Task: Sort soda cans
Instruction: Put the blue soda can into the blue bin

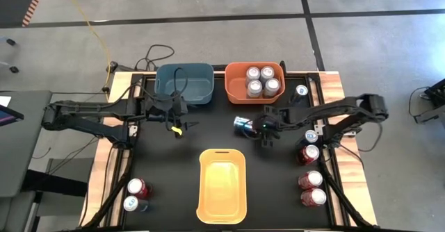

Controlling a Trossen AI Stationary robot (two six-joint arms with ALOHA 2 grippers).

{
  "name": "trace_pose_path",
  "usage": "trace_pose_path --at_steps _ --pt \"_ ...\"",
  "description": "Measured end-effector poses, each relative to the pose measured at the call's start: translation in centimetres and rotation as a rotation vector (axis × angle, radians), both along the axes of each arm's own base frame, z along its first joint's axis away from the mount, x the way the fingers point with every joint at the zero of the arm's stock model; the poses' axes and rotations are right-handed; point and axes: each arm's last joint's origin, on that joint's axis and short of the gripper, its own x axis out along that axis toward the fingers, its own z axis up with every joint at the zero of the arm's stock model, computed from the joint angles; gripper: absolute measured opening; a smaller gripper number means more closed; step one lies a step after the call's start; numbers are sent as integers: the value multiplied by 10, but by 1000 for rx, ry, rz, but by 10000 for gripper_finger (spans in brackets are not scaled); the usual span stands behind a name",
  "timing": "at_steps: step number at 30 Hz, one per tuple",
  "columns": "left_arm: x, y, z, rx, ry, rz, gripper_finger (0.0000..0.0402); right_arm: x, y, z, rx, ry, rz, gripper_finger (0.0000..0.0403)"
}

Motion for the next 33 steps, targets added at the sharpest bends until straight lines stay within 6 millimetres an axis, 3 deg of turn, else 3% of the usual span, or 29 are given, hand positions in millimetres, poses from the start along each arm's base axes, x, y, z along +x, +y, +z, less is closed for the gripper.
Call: trace_pose_path --at_steps 9,16,22,33 --pt "9 0 9 58 -112 -48 308 12 3 45 -65 -152 1 230" --pt "34 1 -6 87 -103 -145 308 28 -3 74 -104 -299 12 231" --pt "51 3 -13 135 -141 -154 311 30 -9 80 -115 -326 0 231" --pt "66 7 -11 176 -206 -153 369 48 -12 60 -133 -291 70 231"
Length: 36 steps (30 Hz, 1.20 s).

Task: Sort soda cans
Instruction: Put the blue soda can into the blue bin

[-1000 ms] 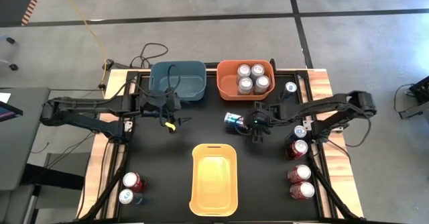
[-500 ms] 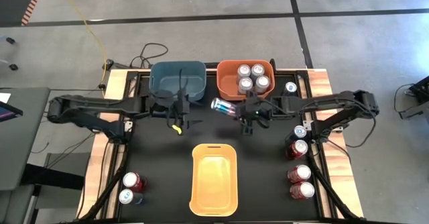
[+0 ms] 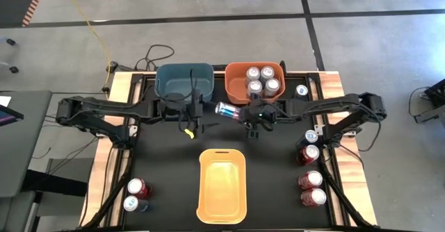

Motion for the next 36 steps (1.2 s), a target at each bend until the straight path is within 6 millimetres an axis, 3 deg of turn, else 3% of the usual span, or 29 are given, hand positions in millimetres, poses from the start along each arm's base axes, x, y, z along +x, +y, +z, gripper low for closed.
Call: trace_pose_path --at_steps 9,15,25,36 --pt "-2 7 -2 -18 25 31 373 18 8 7 -50 -2 80 231" --pt "-2 7 -4 -27 40 7 353 22 16 18 -55 -39 105 231" --pt "-1 5 -2 -42 16 -46 233 22 16 19 -66 -34 114 234" --pt "-7 4 7 -60 -15 -47 234 20 18 36 91 -166 109 326"
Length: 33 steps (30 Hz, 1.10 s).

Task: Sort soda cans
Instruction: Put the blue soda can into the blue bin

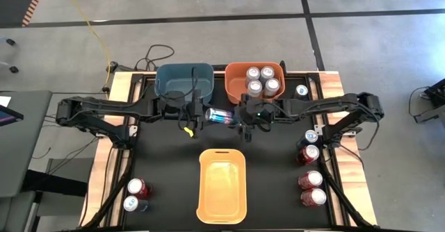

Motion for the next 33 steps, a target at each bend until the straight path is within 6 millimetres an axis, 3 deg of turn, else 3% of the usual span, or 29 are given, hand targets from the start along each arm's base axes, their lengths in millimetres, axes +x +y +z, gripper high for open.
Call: trace_pose_path --at_steps 7,10,13,20,26,33 --pt "-16 -2 20 7 -75 15 237 -23 -5 23 43 -96 -44 369" --pt "-25 -3 28 4 -96 19 237 -37 -4 28 60 -217 -53 375" --pt "-34 -4 33 -2 -126 19 238 -51 -3 19 76 -424 -51 376" --pt "-42 -6 34 -27 -228 18 239 -78 -8 -25 170 -800 -45 377" --pt "-37 -6 29 -43 -313 -17 239 -67 -13 -35 201 -805 2 377" --pt "-24 -5 21 -49 -328 -37 240 -49 -16 -28 207 -830 82 377"
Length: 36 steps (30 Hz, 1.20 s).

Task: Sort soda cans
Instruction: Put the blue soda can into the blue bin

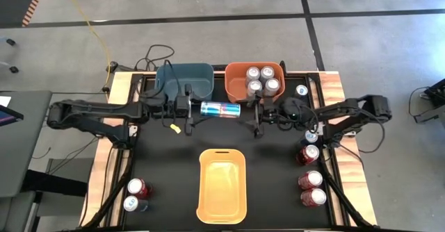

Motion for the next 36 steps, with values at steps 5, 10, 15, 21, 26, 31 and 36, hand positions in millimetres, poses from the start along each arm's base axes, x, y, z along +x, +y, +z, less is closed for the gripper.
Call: trace_pose_path --at_steps 5,10,15,21,26,31,36 --pt "3 0 -5 -3 24 -1 240 3 0 1 22 19 15 352" --pt "3 0 -4 -4 21 1 241 2 0 0 25 35 14 263" --pt "3 1 -7 -3 49 8 241 3 -3 -3 14 69 0 220" --pt "1 1 -23 17 223 29 259 4 -12 4 -28 266 -31 220" --pt "-1 2 -34 33 345 49 283 10 -16 19 -80 473 -37 230" --pt "-2 1 -36 -12 363 49 304 14 -17 35 -131 603 -31 227" --pt "0 1 -29 -37 340 33 324 28 -20 50 -153 723 -21 227"
